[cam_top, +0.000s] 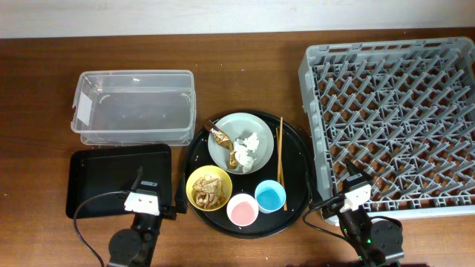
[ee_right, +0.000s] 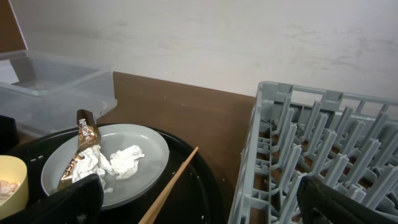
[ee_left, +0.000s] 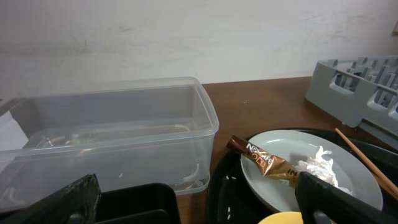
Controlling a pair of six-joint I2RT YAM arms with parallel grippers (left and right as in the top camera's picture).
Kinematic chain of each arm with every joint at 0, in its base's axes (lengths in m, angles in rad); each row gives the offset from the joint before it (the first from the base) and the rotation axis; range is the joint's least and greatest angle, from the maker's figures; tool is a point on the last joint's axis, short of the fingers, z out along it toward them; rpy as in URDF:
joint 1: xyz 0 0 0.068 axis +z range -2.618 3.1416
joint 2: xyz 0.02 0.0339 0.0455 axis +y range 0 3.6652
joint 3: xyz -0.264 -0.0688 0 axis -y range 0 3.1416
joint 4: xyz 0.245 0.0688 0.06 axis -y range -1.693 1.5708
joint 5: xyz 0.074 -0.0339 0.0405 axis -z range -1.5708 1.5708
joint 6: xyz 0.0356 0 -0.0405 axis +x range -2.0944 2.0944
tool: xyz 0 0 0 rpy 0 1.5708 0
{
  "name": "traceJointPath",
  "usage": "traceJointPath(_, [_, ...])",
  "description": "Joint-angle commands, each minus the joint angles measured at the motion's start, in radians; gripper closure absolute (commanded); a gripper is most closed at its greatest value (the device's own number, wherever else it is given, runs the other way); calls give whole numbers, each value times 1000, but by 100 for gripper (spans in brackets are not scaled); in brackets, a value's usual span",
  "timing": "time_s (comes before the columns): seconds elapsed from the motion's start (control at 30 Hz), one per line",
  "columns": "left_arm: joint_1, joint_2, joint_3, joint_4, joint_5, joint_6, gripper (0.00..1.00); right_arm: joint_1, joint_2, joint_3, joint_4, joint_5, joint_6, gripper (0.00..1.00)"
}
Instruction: Sort waste into correct bins and load items into the dishwasher rack
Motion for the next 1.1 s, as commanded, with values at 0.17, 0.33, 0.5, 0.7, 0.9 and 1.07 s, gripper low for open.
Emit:
traceJointPath(0.17, [0,-4,-4,-1,8,9,1,4,-9,-8,-3,9,4,2])
traceJointPath(0.33, [0,-4,-4,-1,7,9,1,4,-10,-8,-3,9,4,2])
traceJointPath(0.5, [0,-4,-4,-1,7,9,1,4,-9,-8,-3,9,4,2])
traceJointPath(0.7, [0,-4,-4,-1,7,9,1,4,-9,-8,-3,9,4,2])
traceJointPath(0.9, [0,-4,-4,7,4,9,1,4,-9,-8,19,9,4,2])
traceJointPath(1.07, [0,-4,-2,61,222,8,1,4,-10,-2,72,-199,57,2])
